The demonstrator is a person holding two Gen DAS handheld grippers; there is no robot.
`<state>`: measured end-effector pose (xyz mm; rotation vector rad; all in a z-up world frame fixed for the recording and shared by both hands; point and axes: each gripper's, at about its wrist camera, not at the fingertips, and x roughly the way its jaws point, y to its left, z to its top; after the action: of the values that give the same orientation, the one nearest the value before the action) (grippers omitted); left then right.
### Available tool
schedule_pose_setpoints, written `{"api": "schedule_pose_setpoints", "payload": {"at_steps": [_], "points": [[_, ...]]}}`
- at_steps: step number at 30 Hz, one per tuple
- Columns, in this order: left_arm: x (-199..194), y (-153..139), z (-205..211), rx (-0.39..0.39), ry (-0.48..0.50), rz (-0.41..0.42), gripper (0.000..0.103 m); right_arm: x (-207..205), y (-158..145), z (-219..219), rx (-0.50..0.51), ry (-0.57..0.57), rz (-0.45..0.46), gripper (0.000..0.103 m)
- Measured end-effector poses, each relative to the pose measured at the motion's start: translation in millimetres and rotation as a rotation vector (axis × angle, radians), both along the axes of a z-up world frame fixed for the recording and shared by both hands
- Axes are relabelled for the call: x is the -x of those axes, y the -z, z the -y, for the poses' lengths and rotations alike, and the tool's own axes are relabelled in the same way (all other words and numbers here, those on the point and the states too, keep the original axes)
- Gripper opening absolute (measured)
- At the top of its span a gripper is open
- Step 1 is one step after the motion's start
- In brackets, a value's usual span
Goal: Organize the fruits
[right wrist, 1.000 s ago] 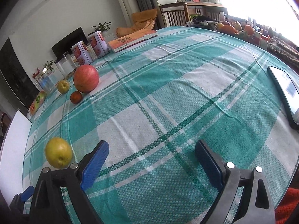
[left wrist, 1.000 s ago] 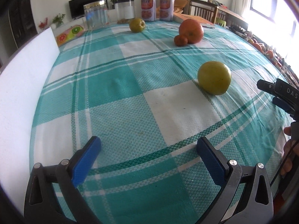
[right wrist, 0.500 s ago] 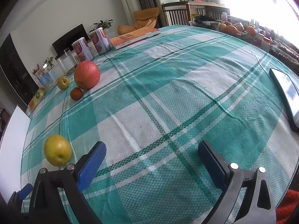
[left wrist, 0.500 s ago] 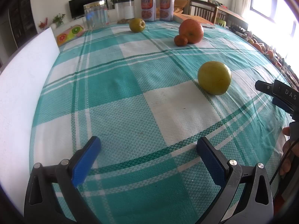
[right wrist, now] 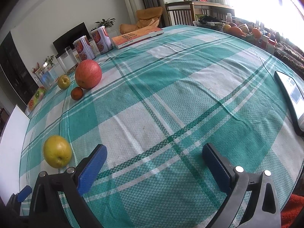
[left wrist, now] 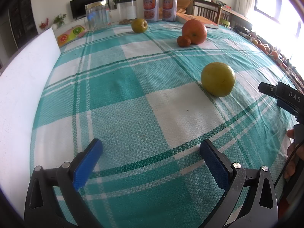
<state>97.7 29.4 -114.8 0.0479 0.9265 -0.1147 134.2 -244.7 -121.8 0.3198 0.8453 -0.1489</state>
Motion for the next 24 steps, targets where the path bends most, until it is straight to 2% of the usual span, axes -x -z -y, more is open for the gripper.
{"api": "schedule_pose_setpoints", "payload": {"at_steps": [3, 8, 9, 13, 15, 18, 20, 22, 24], "points": [[1, -1, -2, 0.022, 0.007, 0.005, 0.102, 0, 0, 0, 0.000, 0.001, 0.000, 0.101], [3, -13, 9, 0.171, 0.099, 0.013, 0.101, 0, 0, 0, -0.003, 0.000, 0.002, 0.101], [1, -17, 19, 0.178, 0.121, 0.015, 0.101, 0, 0, 0, -0.003, 0.000, 0.002, 0.101], [-18, -31, 59, 0.098, 0.184, 0.079, 0.101, 0, 0, 0, -0.005, 0.000, 0.003, 0.101], [-32, -34, 70, 0.089, 0.180, 0.102, 0.101, 0, 0, 0, -0.006, -0.002, 0.004, 0.101], [-51, -28, 79, 0.091, 0.169, 0.091, 0.099, 0, 0, 0, -0.006, -0.001, 0.003, 0.101], [-58, -23, 79, 0.110, 0.178, 0.088, 0.093, 0, 0, 1, -0.004, 0.006, 0.001, 0.100], [-63, -17, 77, 0.093, 0.171, 0.052, 0.065, -1, 0, 0, -0.009, -0.002, 0.004, 0.101], [-61, -18, 71, 0.136, 0.183, 0.040, 0.054, -1, 0, 0, -0.005, -0.003, 0.002, 0.102]]}}
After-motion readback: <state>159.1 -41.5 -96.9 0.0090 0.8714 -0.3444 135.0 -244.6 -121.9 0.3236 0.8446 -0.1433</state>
